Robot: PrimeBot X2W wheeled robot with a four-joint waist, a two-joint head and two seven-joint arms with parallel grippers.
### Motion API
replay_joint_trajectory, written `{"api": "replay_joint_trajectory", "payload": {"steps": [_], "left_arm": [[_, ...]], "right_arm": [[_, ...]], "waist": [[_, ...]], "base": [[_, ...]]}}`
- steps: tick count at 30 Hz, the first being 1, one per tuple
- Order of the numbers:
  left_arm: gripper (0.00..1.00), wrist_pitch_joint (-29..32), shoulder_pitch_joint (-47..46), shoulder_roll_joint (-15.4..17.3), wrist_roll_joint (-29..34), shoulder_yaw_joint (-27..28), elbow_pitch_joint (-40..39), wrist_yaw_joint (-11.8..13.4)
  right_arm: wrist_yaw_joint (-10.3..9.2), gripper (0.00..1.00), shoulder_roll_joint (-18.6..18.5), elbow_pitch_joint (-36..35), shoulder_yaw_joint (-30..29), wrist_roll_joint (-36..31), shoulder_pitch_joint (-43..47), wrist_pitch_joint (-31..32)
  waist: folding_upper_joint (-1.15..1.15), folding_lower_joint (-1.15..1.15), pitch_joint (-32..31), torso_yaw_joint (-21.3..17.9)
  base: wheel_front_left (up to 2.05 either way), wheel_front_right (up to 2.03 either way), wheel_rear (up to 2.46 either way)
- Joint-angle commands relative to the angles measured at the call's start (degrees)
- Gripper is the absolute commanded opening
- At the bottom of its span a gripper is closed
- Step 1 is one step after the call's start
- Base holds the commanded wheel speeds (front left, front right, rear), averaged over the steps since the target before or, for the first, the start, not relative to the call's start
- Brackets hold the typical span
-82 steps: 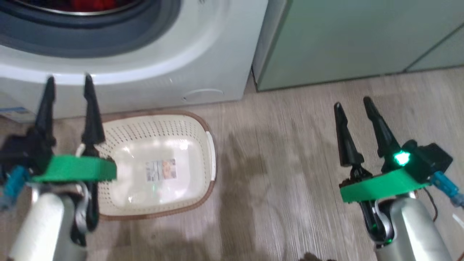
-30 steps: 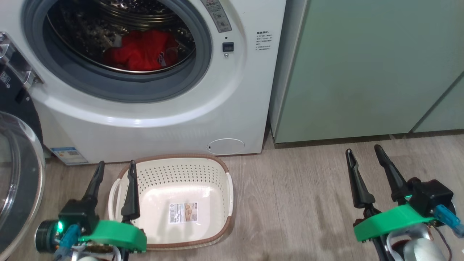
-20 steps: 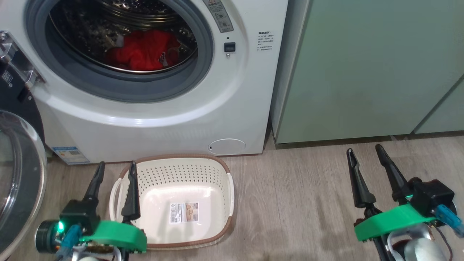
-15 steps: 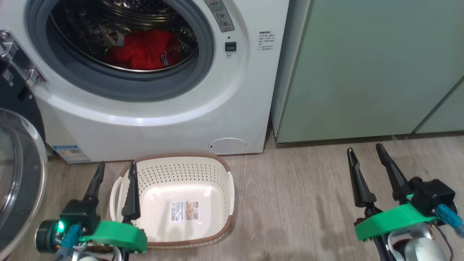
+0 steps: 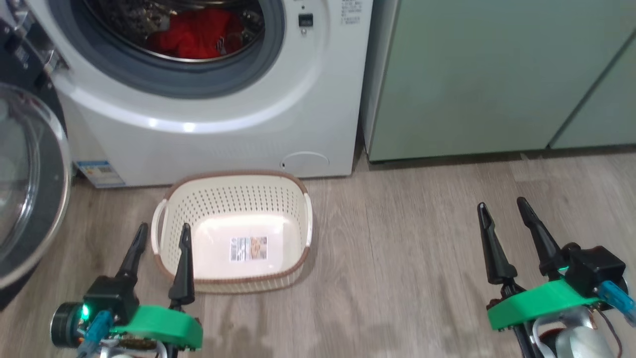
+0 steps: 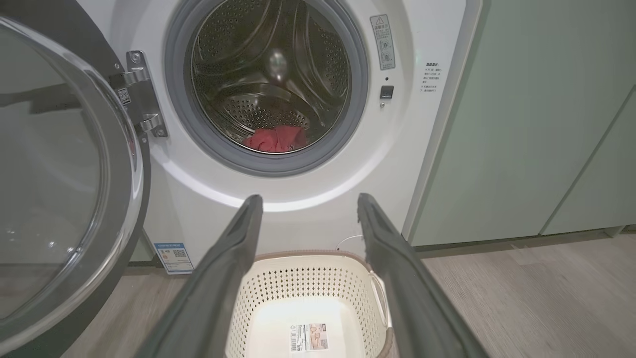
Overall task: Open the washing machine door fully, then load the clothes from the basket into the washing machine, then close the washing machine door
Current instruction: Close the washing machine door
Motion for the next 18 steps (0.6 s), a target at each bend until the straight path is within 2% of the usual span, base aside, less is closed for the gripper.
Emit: {"api": "replay_joint_trajectory", "payload": {"steps": [1, 7, 18], "left_arm": [[1.00, -0.72, -1.87, 0.84, -0.18, 2.09, -2.20, -0.01], [1.00, -0.72, -1.88, 0.98, -0.22, 2.24, -2.42, 0.16], [1.00, -0.72, -1.78, 1.16, -0.48, 2.03, -2.64, 0.43]], "right_arm": [[0.00, 1.00, -0.19, -2.04, 1.18, 0.38, -0.84, -0.11], [0.00, 1.00, -0.19, -1.96, 1.14, 0.50, -0.92, -0.23], [0.00, 1.00, -0.19, -1.68, 1.08, 0.62, -0.90, -0.49]], "waist": [[0.00, 0.00, 0.04, 0.01], [0.00, 0.00, 0.22, 0.08], [0.00, 0.00, 0.30, 0.20]], "base": [[-1.33, 1.33, 0.00], [-0.85, 0.85, 0.00], [0.00, 0.00, 0.00]]}}
